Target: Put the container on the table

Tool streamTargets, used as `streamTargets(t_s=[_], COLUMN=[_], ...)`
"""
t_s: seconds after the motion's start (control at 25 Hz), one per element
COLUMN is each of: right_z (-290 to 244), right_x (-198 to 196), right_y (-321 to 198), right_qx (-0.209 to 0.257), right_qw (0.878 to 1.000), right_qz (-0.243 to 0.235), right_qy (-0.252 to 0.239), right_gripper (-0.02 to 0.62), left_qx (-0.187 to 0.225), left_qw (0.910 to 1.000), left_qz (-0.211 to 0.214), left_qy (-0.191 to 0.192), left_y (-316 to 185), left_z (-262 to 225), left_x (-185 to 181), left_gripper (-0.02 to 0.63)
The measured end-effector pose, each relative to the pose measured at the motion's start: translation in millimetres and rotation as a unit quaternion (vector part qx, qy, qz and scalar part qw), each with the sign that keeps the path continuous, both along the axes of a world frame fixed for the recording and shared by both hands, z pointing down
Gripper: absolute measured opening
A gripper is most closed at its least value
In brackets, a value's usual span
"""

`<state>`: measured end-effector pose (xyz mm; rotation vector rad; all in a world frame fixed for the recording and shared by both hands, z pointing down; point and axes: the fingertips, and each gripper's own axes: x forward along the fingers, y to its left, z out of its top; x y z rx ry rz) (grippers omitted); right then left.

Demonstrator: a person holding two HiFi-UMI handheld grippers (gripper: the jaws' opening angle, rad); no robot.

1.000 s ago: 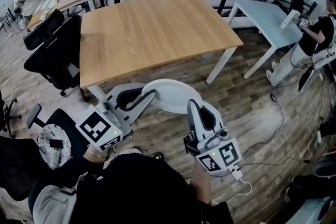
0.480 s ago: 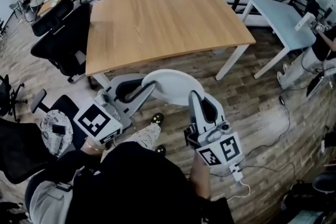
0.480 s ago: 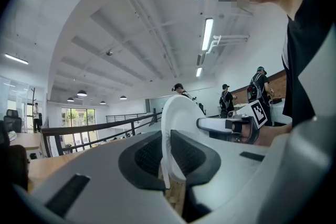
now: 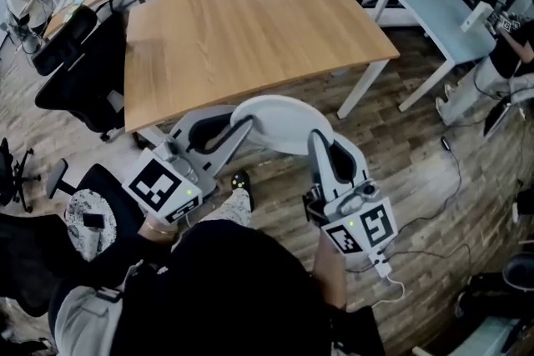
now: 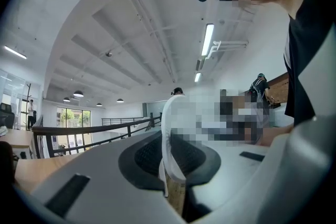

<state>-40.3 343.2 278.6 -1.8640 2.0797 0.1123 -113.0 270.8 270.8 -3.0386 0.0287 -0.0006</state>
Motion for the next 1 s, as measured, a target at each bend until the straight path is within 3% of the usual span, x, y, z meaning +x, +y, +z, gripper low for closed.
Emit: streamTargets(t_s=[0.4, 0.68, 1.0], right_z=[3.9, 12.6, 16.4], right_x=[30.3, 49.3, 64.1], right_y=[-68.7, -141.2, -221.6], right_qx=[-0.007, -0.023, -0.027], right_qw=[1.000, 0.999, 0.997], right_qz=[-0.014, -0.044, -0.077], right_qy=[-0.005, -0.002, -0.012], right_gripper=[0.024, 0.023, 0.023], left_qx=[-0.018, -0.038, -0.033], left_qw=[0.9998, 0.9987, 0.9972], left_qz=[-0.007, -0.032, -0.067], left_qy=[0.010, 0.007, 0.004], left_y=[-67.3, -135.3, -209.0], left_z=[8.5, 19.7, 22.2], left_x=[27.1, 42.2, 52.2], left_gripper=[0.046, 0.046, 0.046])
